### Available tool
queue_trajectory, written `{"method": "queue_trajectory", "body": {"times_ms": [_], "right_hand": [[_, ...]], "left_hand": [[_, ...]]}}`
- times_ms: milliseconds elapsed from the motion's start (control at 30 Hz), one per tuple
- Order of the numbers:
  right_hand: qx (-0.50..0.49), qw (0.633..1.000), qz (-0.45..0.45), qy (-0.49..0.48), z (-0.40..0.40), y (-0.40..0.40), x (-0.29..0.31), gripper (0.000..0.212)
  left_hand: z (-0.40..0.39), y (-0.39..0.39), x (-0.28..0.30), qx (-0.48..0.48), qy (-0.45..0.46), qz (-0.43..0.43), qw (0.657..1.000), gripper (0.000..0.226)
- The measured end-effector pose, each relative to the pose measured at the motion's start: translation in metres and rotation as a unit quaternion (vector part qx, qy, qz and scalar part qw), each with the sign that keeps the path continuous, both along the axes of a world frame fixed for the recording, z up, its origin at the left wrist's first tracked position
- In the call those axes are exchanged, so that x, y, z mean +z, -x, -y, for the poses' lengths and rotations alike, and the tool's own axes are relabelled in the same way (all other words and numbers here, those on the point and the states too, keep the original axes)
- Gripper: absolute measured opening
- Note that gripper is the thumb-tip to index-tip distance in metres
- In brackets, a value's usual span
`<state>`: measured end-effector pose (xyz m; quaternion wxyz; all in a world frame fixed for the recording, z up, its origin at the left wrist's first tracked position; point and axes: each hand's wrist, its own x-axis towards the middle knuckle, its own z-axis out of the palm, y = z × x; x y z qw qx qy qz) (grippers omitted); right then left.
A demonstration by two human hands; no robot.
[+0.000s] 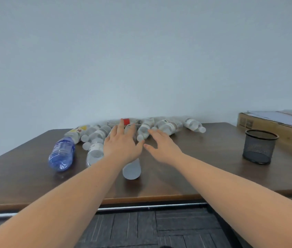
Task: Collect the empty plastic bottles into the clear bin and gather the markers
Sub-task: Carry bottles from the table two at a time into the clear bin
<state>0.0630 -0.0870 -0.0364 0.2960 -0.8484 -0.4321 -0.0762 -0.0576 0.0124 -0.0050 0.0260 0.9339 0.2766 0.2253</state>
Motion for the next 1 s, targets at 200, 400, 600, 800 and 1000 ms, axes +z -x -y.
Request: {"method": "queue_trajectory", "body": {"times_ms": [200, 400, 600, 800, 1000], "right_hand": [[-0.012, 0.989, -0.149, -0.014, -0.067, 0.027, 0.006, 0.083], [-0.040, 0.970, -0.208, 0.122, -0.097, 0.035, 0.005, 0.094], [-0.078, 0.989, -0.117, 0.039, -0.085, 0.034, -0.003, 0.076], [-0.051, 0.991, -0.018, -0.122, -0.072, 0.021, -0.003, 0.072], [-0.049, 0.987, 0.001, -0.151, -0.062, 0.016, 0.003, 0.073]], "left_hand": [[-0.048, 0.025, -0.006, 0.058, 0.012, -0.001, 0.998, 0.070], [-0.078, 0.039, -0.011, 0.093, 0.028, 0.015, 0.995, 0.071], [-0.089, 0.037, -0.021, 0.099, 0.052, 0.006, 0.994, 0.075], [-0.091, 0.028, -0.037, 0.091, 0.102, -0.043, 0.990, 0.085], [-0.099, 0.019, -0.047, 0.096, 0.132, -0.064, 0.985, 0.089]]}}
